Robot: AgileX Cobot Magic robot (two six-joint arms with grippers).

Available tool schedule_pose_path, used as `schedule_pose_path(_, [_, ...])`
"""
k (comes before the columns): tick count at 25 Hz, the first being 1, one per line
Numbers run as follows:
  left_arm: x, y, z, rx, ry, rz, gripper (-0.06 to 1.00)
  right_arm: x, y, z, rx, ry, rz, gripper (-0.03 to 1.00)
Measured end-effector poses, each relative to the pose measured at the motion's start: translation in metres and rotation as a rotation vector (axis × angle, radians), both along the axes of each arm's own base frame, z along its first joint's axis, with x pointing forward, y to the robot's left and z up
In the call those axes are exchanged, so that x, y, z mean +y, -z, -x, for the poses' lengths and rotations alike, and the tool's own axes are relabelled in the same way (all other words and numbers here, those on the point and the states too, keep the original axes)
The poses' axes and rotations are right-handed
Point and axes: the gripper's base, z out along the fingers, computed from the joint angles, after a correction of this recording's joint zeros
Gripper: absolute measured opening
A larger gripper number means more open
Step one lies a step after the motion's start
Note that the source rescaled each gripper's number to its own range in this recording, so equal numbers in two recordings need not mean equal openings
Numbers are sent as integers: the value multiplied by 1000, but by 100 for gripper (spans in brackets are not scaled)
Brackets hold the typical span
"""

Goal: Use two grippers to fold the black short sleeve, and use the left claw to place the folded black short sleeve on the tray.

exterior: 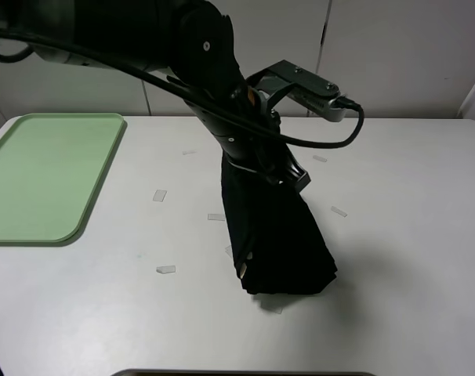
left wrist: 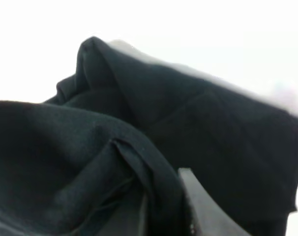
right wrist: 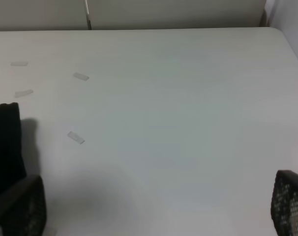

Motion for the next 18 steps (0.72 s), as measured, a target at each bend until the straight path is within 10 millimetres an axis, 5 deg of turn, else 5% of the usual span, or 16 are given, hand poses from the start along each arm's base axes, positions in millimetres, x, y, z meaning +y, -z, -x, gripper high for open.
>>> schedule_pose_path(9, [-40,42,18,-12,60,40,7,0,0,0,0,0,0,100])
schedule_pose_path(18, [-57,59,24,-19,37,119,12,0,0,0,0,0,0,100])
